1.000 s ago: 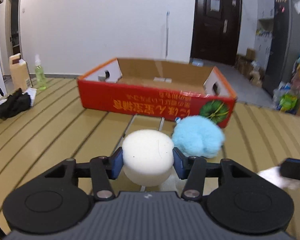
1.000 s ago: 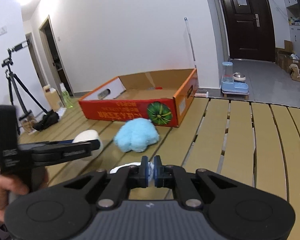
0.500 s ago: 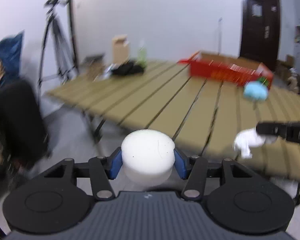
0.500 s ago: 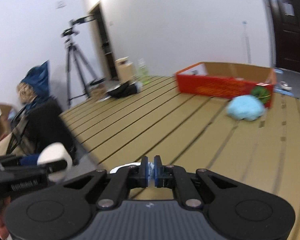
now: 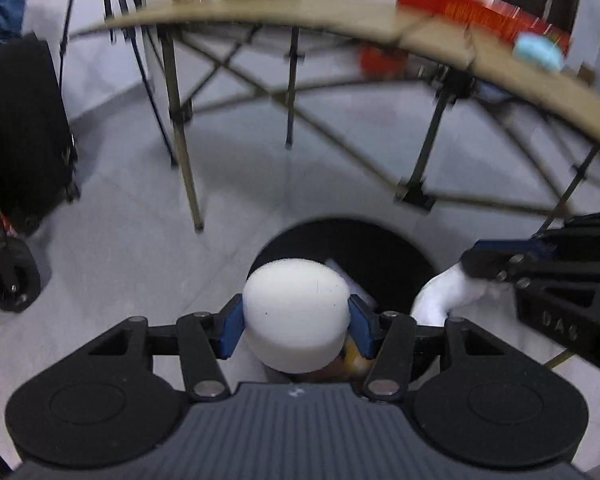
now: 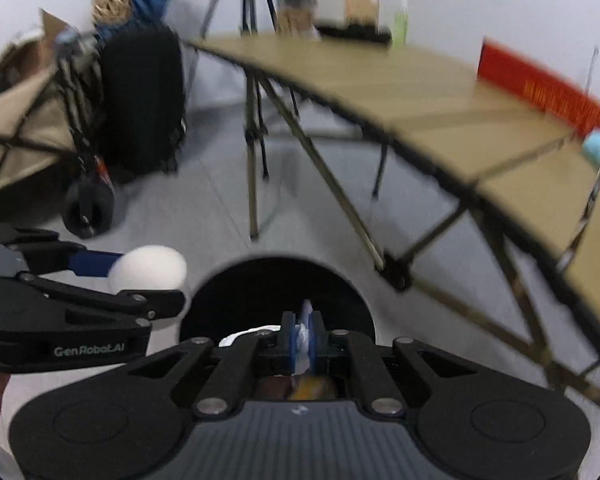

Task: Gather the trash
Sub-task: 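Carry the foam cylinder and tissue over the bin with both grippers, then open both grippers to drop the cylinder and tissue into the bin, then move both grippers to the blue plush toy and grasp it with both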

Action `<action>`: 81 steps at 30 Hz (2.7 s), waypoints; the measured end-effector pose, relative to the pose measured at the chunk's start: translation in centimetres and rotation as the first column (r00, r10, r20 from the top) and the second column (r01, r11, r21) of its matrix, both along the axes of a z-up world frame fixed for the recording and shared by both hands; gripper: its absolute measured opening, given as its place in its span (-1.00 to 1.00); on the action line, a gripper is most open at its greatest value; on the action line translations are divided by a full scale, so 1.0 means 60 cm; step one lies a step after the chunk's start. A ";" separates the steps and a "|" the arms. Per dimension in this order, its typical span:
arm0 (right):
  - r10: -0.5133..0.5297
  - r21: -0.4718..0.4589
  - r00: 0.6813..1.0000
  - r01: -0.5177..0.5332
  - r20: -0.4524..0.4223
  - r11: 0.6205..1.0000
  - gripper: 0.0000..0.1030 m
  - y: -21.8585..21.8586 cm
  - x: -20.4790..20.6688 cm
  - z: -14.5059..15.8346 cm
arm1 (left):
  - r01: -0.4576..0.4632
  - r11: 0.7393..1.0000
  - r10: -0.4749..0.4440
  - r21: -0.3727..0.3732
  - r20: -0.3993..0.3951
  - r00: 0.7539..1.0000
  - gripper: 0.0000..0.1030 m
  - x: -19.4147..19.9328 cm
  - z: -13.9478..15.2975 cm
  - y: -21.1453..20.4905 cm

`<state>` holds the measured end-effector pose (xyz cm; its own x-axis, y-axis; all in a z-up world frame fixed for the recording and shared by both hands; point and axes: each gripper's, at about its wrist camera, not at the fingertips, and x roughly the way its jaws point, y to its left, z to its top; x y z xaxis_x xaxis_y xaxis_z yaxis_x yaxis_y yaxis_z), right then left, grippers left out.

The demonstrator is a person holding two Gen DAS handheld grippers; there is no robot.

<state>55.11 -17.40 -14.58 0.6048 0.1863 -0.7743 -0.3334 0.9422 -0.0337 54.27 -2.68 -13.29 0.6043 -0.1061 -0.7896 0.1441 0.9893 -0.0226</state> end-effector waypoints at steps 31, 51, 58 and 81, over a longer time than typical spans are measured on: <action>-0.014 -0.018 0.998 0.012 -0.062 1.000 -0.10 -0.011 0.051 -0.044 | -0.015 1.000 0.013 -0.024 -0.105 0.994 0.63 0.050 -0.027 0.011; -0.282 0.297 0.860 0.162 0.425 0.941 0.49 -0.251 -0.098 0.279 | 0.159 0.973 -0.078 -0.165 0.414 0.907 0.69 -0.042 0.231 -0.116; -0.495 0.393 0.824 0.374 0.274 0.840 0.45 -0.487 0.094 0.305 | 0.316 0.927 -0.222 -0.203 0.382 0.897 0.76 0.141 0.287 -0.310; -0.424 0.557 0.905 0.362 -0.019 0.747 -0.46 -0.605 0.361 0.139 | 0.349 0.893 -0.306 -0.285 0.186 0.934 -0.55 0.399 0.156 -0.530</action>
<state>76.74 -53.71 -6.25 0.7868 0.2787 -0.5506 0.0468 0.8627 0.5036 78.23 -34.49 -3.94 0.5895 -0.5411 -0.5997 0.4818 0.8315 -0.2766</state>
